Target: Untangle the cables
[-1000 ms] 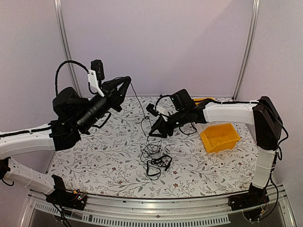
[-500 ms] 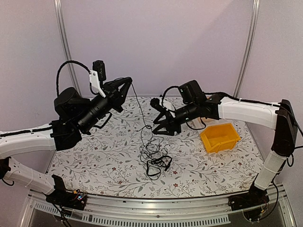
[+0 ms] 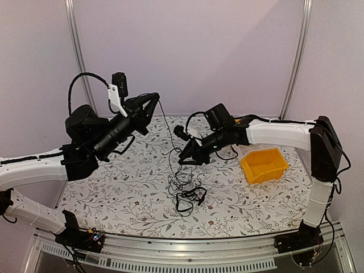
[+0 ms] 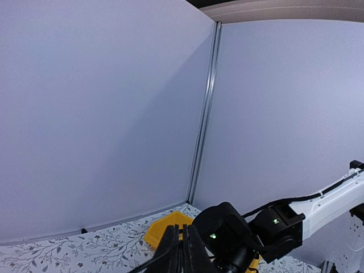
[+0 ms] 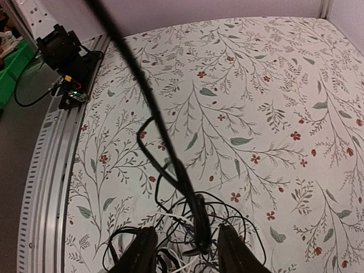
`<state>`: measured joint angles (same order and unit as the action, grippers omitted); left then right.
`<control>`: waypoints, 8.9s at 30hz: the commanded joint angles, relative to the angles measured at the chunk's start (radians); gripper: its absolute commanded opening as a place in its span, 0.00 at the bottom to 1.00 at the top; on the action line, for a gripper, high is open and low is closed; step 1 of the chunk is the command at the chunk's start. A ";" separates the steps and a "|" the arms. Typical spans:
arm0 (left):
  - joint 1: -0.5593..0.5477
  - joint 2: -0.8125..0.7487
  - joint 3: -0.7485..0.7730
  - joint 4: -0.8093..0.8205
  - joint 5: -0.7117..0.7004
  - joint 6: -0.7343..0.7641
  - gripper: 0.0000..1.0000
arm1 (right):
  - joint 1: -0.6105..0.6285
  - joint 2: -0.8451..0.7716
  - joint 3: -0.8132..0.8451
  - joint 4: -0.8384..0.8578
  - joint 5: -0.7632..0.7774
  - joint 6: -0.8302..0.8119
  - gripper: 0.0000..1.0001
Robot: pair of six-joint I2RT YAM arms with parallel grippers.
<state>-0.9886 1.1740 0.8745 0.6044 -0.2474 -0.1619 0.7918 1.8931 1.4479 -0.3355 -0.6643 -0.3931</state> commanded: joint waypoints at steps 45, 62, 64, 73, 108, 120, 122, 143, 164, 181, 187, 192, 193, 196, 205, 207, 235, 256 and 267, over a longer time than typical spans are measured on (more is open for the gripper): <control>-0.013 -0.057 0.787 -0.373 -0.110 0.517 0.00 | -0.226 0.252 0.020 -0.004 0.173 0.093 0.36; -0.007 -0.071 0.517 -0.269 -0.184 0.531 0.00 | -0.211 -0.204 0.059 -0.142 -0.014 -0.063 0.70; 0.000 -0.063 0.471 -0.253 -0.183 0.518 0.00 | -0.200 -0.232 0.068 -0.134 -0.007 -0.062 0.71; 0.037 -0.024 0.358 -0.211 -0.132 0.425 0.00 | -0.120 -0.191 0.236 -0.151 -0.061 -0.012 0.75; 0.053 -0.102 0.282 -0.186 -0.112 0.301 0.00 | 0.141 0.227 0.492 0.083 -0.216 0.290 0.68; 0.053 -0.120 0.261 -0.178 -0.116 0.288 0.00 | 0.144 0.228 0.472 0.131 -0.363 0.342 0.62; 0.053 -0.122 0.259 -0.177 -0.117 0.286 0.00 | 0.145 0.238 0.481 0.138 -0.366 0.363 0.59; 0.173 -0.232 0.002 -0.101 -0.202 0.192 0.00 | 0.138 0.109 0.359 0.110 -0.262 0.294 0.24; 0.175 -0.208 0.079 -0.122 -0.091 0.080 0.00 | 0.174 0.346 0.606 0.125 -0.119 0.394 0.74; 0.175 -0.221 0.055 -0.108 -0.111 0.062 0.00 | 0.191 0.424 0.732 0.102 -0.262 0.438 0.18; 0.177 -0.262 0.011 -0.106 -0.254 0.148 0.00 | 0.174 0.323 0.541 0.098 -0.203 0.351 0.00; 0.206 -0.335 -0.151 -0.120 -0.484 0.111 0.00 | 0.100 0.129 0.381 0.086 -0.097 0.276 0.00; 0.219 -0.349 -0.187 -0.133 -0.492 0.070 0.00 | 0.085 0.097 0.385 0.065 -0.083 0.264 0.00; 0.259 -0.363 -0.275 -0.165 -0.482 -0.046 0.00 | 0.048 0.043 0.437 -0.007 -0.056 0.210 0.00; 0.335 -0.273 -0.404 -0.144 -0.363 -0.236 0.00 | -0.062 -0.013 0.602 -0.106 0.023 0.099 0.00; 0.346 -0.252 -0.415 -0.135 -0.337 -0.255 0.00 | -0.103 -0.014 0.635 -0.099 0.023 0.106 0.00; 0.364 -0.206 -0.491 -0.104 -0.082 -0.299 0.39 | -0.514 0.105 0.750 0.031 0.117 0.124 0.00; 0.364 -0.195 -0.494 -0.098 -0.076 -0.298 0.39 | -0.714 0.172 0.450 0.141 0.091 0.137 0.00; 0.364 -0.162 -0.499 -0.070 -0.066 -0.311 0.40 | -0.715 0.210 0.346 0.126 0.143 0.070 0.00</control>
<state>-0.6342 0.9951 0.3840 0.4973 -0.3248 -0.4671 0.0765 2.0731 1.8099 -0.2165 -0.5510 -0.2829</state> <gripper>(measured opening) 0.396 0.020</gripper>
